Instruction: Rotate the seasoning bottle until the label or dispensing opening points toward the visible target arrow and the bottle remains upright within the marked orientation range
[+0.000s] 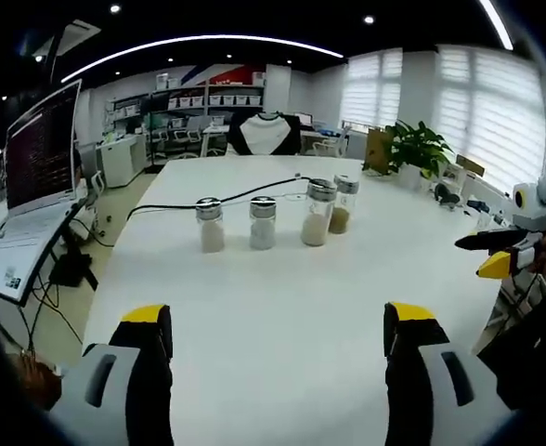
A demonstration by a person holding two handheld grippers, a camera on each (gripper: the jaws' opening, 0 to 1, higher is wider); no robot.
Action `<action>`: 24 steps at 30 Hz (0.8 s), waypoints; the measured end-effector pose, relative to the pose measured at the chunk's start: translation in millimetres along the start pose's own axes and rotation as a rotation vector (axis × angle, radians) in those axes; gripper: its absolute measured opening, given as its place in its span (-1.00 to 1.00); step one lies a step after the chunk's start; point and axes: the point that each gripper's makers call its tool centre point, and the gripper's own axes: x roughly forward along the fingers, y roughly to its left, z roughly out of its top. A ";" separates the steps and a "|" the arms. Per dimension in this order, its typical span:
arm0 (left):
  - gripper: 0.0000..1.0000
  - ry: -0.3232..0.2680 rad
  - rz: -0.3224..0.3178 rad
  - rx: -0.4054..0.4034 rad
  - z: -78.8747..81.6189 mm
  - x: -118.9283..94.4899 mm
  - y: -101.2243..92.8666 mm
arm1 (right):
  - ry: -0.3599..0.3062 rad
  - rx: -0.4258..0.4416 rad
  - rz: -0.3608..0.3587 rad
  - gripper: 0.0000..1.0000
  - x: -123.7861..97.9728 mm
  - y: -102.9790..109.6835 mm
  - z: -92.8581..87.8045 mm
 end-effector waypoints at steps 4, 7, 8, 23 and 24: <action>1.00 -0.006 0.002 0.001 2.8 0.8 2.1 | -0.009 0.009 0.011 0.75 0.7 1.1 4.3; 1.00 -0.009 0.000 0.003 4.8 2.5 2.8 | -0.016 0.011 0.006 0.76 1.5 0.1 7.8; 0.99 -0.007 0.000 0.004 5.0 3.1 2.8 | -0.017 0.012 0.003 0.76 1.7 -0.4 8.3; 0.98 -0.014 0.002 0.015 10.5 6.6 9.4 | -0.033 0.014 -0.025 0.73 -1.2 -4.0 13.1; 0.98 -0.014 0.003 0.016 10.9 6.2 9.8 | -0.033 0.014 -0.025 0.73 -1.2 -3.8 12.9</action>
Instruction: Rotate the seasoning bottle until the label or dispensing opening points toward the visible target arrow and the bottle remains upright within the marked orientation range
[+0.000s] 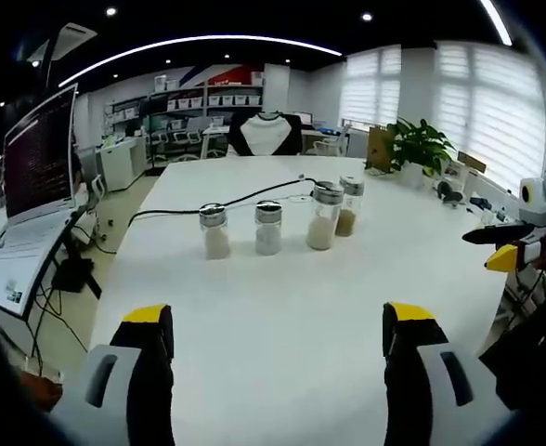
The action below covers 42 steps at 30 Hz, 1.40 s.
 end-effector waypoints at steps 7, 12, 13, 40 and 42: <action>0.97 0.006 0.019 0.018 2.6 -3.5 11.9 | 0.003 -0.045 -0.008 0.66 0.4 -1.7 -2.3; 0.96 0.005 0.027 0.021 6.4 -5.3 16.5 | 0.009 -0.029 -0.004 0.61 -0.1 -0.8 -3.0; 0.96 0.009 0.028 0.025 6.6 -4.8 17.9 | 0.010 -0.027 -0.008 0.61 0.1 -1.7 -3.3; 0.83 0.084 -0.022 0.228 54.7 67.8 56.7 | 0.022 0.031 -0.099 0.64 -11.2 -19.4 -11.5; 0.78 0.081 -0.027 0.233 61.1 79.2 59.9 | 0.022 0.035 -0.101 0.64 -11.4 -19.9 -11.9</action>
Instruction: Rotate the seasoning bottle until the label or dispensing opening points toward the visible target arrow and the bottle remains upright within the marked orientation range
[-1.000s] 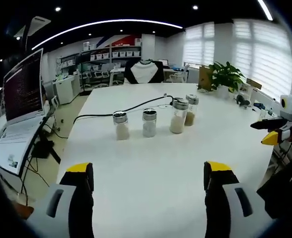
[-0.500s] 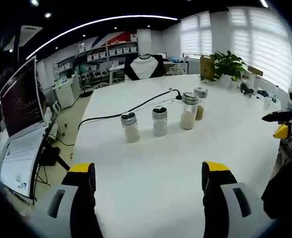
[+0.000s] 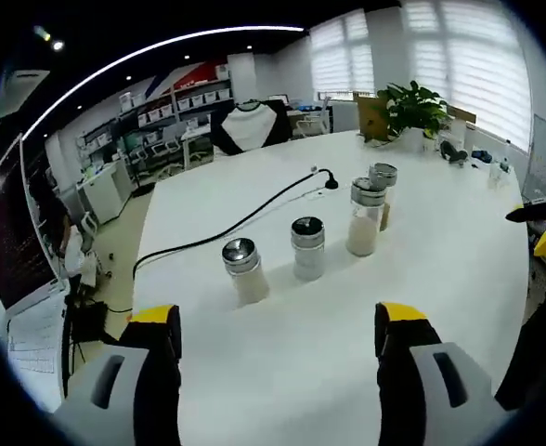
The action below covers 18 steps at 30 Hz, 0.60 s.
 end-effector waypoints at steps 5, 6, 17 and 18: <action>0.76 -0.049 -0.027 -0.002 21.9 23.1 6.5 | -0.012 0.016 -0.010 0.64 -1.0 -2.2 2.1; 0.75 -0.049 -0.033 -0.019 24.1 26.3 7.8 | -0.014 0.017 -0.011 0.63 -1.1 -2.3 2.6; 0.52 -0.053 -0.041 -0.155 33.9 69.8 21.9 | -0.041 0.075 -0.042 0.63 -8.6 -11.2 9.4; 0.51 -0.041 -0.029 -0.159 32.1 74.5 24.0 | -0.045 0.091 -0.036 0.62 -9.4 -10.4 9.6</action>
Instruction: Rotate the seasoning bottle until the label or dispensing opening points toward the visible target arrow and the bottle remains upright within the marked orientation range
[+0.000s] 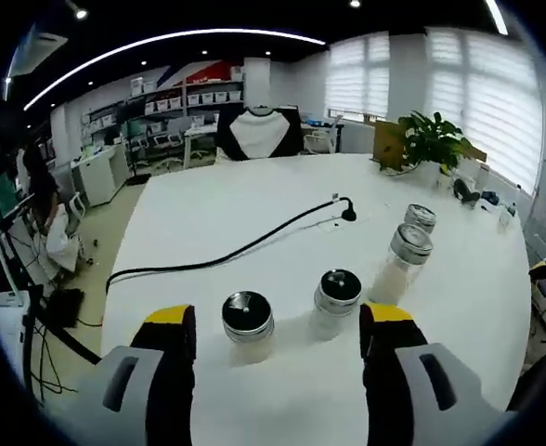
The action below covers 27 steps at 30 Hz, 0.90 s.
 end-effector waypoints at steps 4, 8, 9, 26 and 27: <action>0.40 0.024 0.018 -0.047 -7.2 14.1 8.1 | -0.012 0.033 -0.002 0.62 -3.0 -0.4 0.5; 0.26 0.024 0.092 -0.045 -9.3 23.5 18.4 | -0.011 0.045 -0.018 0.62 -4.8 -1.4 -1.8; 0.22 0.028 0.103 -0.046 -10.1 25.4 19.4 | -0.010 0.048 -0.020 0.61 -5.1 -1.3 -2.3; 0.02 0.064 0.156 -0.079 -25.5 45.3 23.6 | -0.047 0.120 -0.047 0.59 -10.7 -1.3 -3.7; 0.00 0.070 0.152 -0.085 -27.6 46.3 21.8 | -0.049 0.122 -0.047 0.58 -10.9 -0.7 -4.1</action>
